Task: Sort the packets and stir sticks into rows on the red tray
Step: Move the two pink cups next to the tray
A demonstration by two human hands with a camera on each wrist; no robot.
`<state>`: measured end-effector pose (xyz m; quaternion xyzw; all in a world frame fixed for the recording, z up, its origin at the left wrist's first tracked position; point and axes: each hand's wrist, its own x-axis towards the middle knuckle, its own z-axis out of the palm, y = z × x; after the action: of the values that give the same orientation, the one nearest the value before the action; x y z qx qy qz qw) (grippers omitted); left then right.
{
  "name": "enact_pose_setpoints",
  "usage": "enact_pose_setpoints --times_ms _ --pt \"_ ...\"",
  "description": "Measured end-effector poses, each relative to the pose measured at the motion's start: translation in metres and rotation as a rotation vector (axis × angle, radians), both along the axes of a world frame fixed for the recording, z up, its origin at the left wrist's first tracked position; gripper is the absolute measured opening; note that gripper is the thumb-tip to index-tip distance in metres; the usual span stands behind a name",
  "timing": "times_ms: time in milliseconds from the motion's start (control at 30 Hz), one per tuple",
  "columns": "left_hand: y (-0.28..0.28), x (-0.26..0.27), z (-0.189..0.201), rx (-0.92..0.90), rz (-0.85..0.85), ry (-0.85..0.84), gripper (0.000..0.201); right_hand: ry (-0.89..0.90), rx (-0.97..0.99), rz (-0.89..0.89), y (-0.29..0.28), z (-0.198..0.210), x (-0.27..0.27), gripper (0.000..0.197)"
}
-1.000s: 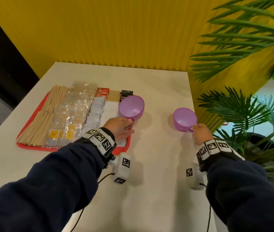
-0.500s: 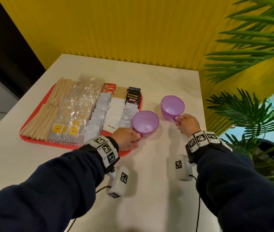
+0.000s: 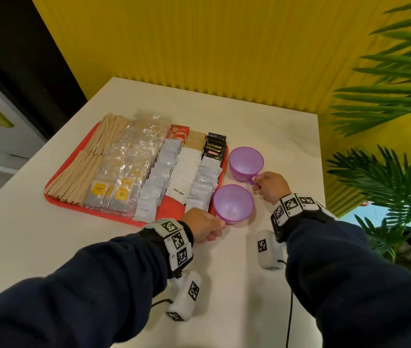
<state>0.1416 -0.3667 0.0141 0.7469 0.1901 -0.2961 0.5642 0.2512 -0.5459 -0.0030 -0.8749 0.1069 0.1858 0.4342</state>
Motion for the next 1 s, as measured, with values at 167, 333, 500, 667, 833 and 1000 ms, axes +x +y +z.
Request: enact_pose_setpoints --times_ms 167,333,500,667,833,1000 --pt "-0.010 0.000 -0.002 -0.039 0.044 0.060 0.018 0.015 0.003 -0.015 0.003 0.004 -0.001 0.027" --pt "-0.014 0.002 -0.001 -0.100 0.062 0.109 0.010 -0.003 0.078 -0.108 0.004 0.004 -0.005 0.010" --pt "-0.006 0.002 0.005 -0.093 -0.002 0.067 0.014 0.034 0.095 -0.197 -0.006 0.005 -0.025 0.006" --pt "-0.007 0.001 0.012 -0.040 -0.061 0.032 0.020 0.286 0.228 -0.209 -0.006 0.009 -0.071 0.011" --pt "-0.016 -0.005 0.013 -0.036 -0.070 -0.003 0.026 0.317 0.440 -0.223 0.016 0.016 -0.116 0.017" --pt "-0.019 -0.012 0.014 0.040 -0.151 -0.057 0.025 0.247 0.488 -0.236 0.028 0.010 -0.130 0.020"
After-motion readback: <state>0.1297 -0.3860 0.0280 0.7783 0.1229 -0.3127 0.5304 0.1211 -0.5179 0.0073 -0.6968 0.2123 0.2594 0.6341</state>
